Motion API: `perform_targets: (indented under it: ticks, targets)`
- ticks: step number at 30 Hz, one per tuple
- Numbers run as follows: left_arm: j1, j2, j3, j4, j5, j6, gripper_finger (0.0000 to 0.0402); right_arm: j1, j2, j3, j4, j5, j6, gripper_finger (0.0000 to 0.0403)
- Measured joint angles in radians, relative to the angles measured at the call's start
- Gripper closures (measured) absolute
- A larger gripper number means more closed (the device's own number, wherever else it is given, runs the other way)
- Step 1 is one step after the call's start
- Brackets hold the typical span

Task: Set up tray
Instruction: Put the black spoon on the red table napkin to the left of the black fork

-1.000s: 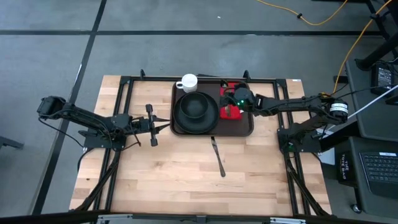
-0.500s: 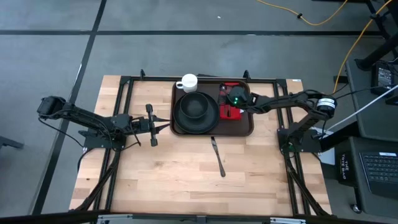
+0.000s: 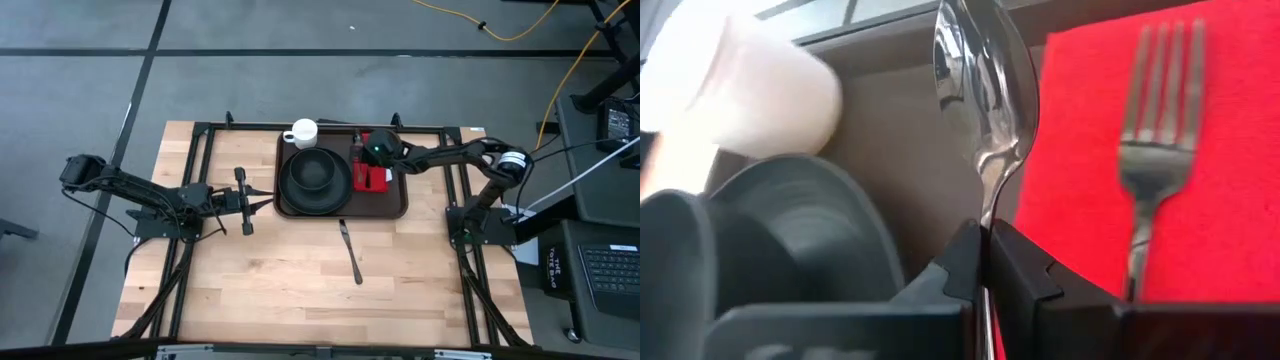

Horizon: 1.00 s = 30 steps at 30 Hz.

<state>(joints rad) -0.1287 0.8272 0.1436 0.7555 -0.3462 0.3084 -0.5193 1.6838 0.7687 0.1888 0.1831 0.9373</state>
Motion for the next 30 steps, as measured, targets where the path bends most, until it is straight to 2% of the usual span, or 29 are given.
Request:
perform_targets:
  ticks: [9, 30]
  targets:
    - [0.0, 0.0, 0.0, 0.0, 0.0, 0.0, 0.0354, -0.034, 0.013, 0.002, -0.046, -0.055, 0.03, 0.0383]
    - [0.0, 0.0, 0.0, -0.001, 0.0, 0.0, 0.035, -0.034, 0.012, 0.002, -0.079, -0.012, 0.057, 0.0383]
